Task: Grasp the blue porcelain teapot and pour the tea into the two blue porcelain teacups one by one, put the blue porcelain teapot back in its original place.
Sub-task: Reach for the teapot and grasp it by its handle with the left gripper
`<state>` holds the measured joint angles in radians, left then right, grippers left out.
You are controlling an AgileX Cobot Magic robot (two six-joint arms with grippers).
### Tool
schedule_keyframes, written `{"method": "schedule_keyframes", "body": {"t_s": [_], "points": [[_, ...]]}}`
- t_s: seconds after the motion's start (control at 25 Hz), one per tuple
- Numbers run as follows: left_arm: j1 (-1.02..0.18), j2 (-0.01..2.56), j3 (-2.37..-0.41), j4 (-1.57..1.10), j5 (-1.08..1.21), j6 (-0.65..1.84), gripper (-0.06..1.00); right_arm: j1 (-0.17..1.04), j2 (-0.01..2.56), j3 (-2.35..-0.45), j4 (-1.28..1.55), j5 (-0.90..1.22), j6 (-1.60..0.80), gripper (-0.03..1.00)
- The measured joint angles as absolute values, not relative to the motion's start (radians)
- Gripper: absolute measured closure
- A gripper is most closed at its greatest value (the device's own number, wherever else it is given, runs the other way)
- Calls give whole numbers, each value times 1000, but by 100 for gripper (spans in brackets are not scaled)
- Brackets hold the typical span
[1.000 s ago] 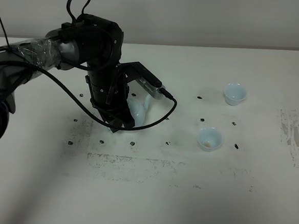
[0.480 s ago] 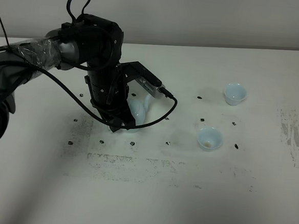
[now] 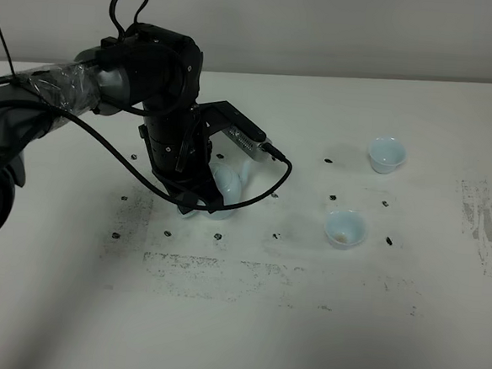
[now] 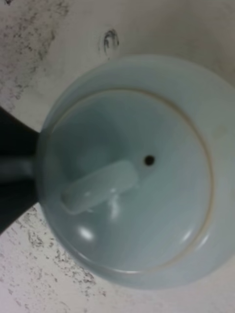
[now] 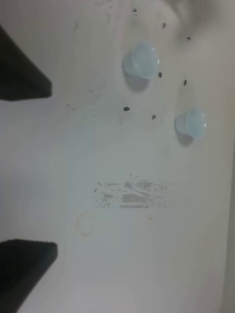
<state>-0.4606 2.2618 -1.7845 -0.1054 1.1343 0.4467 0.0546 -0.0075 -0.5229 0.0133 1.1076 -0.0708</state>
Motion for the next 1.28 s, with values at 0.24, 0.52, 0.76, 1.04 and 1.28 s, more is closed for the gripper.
{"method": "schedule_keyframes", "body": {"t_s": [0.24,0.52,0.76,1.04,1.28], "points": [[-461,2262,-1785,-106,1126,447,94,55,-8,-523,13,1108,-71,39],[-461,2262,-1785,-113,1088,451,94,55,-8,-523,13,1108,-71,39],[-461,2262,-1785,-113,1088,459,94,55,-8,-523,13,1108,-71,39],[-454,2259,-1785,-116,1089,499,94,55,-8,-523,13,1108,-71,39],[-443,2211,-1785,-112,1097,551,94,55,-8,-523,13,1108,-71,39]]}}
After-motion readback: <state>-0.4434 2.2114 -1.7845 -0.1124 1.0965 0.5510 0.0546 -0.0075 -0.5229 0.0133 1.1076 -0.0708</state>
